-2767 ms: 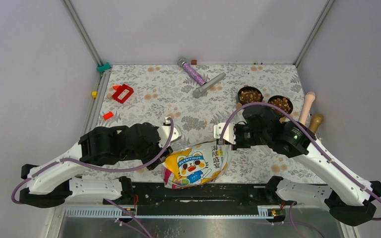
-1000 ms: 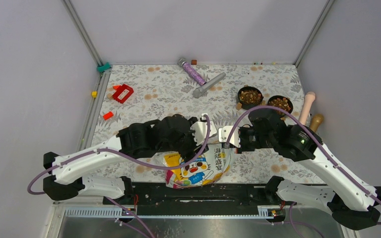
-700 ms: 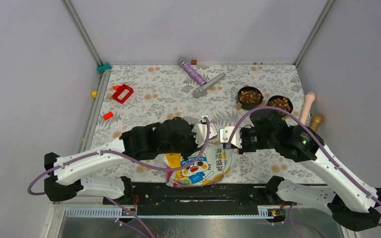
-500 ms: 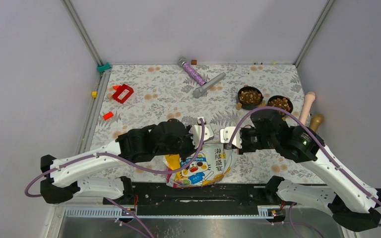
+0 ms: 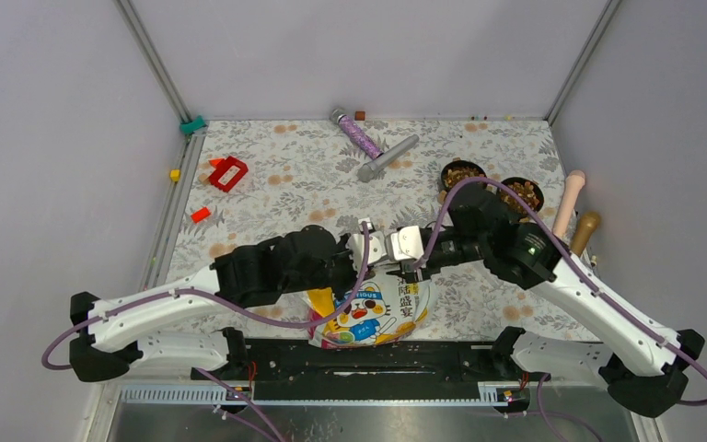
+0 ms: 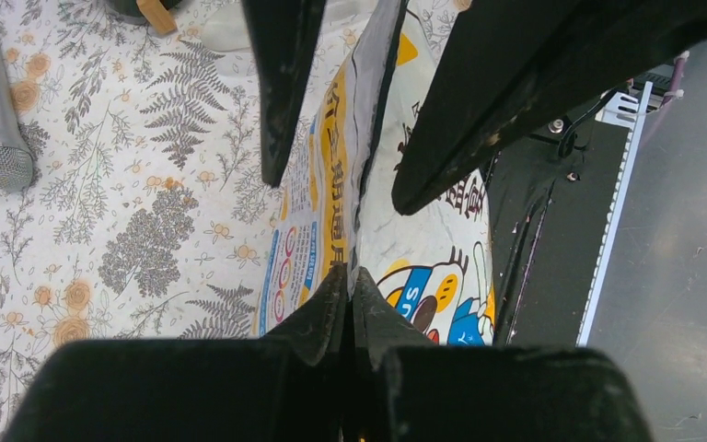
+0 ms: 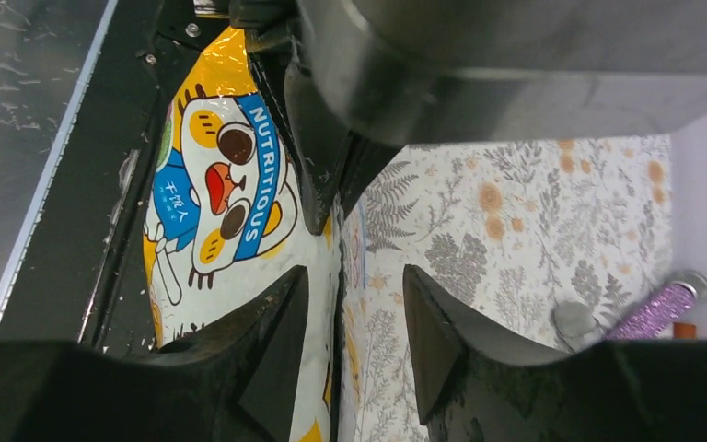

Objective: Serve the pet food
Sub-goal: Close the pet food bag at the center of the board.

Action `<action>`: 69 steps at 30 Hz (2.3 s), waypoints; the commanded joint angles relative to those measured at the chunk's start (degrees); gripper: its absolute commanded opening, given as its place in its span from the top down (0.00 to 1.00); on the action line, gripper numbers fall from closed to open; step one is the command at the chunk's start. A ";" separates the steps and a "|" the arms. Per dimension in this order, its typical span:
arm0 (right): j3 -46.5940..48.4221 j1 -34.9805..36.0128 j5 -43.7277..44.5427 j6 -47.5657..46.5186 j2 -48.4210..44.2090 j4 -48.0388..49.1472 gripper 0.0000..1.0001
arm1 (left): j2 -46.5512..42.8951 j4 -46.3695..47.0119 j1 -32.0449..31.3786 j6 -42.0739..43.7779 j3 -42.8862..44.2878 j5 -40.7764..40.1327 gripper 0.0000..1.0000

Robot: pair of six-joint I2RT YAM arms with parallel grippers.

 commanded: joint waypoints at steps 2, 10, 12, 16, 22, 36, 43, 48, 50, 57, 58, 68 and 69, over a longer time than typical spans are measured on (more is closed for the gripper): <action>0.40 0.21 -5.82 0.38 3.03 3.58 0.49 | -4.25 10.33 -0.10 -0.40 -0.16 -0.28 1.00; 7.20 1.28 -4.16 -4.62 9.00 -9.72 0.84 | -5.43 12.70 -0.10 -0.77 -0.75 -0.85 1.00; 9.60 1.33 -3.46 -6.55 9.94 -14.89 0.90 | -6.58 13.62 -0.10 -1.15 -1.50 -3.12 1.00; 10.54 1.78 -0.82 -10.13 10.89 -19.28 1.00 | -9.51 16.65 -0.10 -1.01 -4.36 -7.97 1.00; 13.33 2.08 8.77 -11.09 12.93 -25.60 1.00 | -10.98 16.32 -0.10 -1.03 -4.75 -8.69 1.00; 9.78 2.08 9.20 -11.17 8.17 -22.30 0.71 | -10.34 15.57 -0.19 -1.55 -4.23 -4.79 1.00; 8.24 2.07 5.64 -5.12 8.53 -12.76 0.68 | -10.57 15.42 -0.27 -1.88 -4.09 -3.36 1.00; 5.98 2.16 -0.30 -0.86 8.05 -4.70 0.65 | -10.68 15.51 -0.27 -2.36 -4.09 -3.09 1.00; 5.77 2.16 -2.82 0.27 8.19 -3.41 0.65 | -10.55 15.63 -0.27 -2.54 -4.20 -3.20 1.00; 2.55 2.25 -5.64 6.72 7.52 5.85 0.73 | -10.15 15.68 -0.28 -2.67 -4.08 -2.98 1.00; 2.50 2.30 -6.15 6.76 7.78 5.95 0.75 | -10.21 15.69 -0.27 -2.68 -4.01 -2.98 1.00; 11.94 2.43 -3.42 -1.26 14.26 -11.97 1.00 | -11.27 15.79 -0.27 -2.66 -4.37 -3.65 1.00; 11.59 2.48 -2.52 -1.09 14.06 -11.46 1.00 | -11.35 15.76 -0.25 -2.65 -4.47 -3.63 1.00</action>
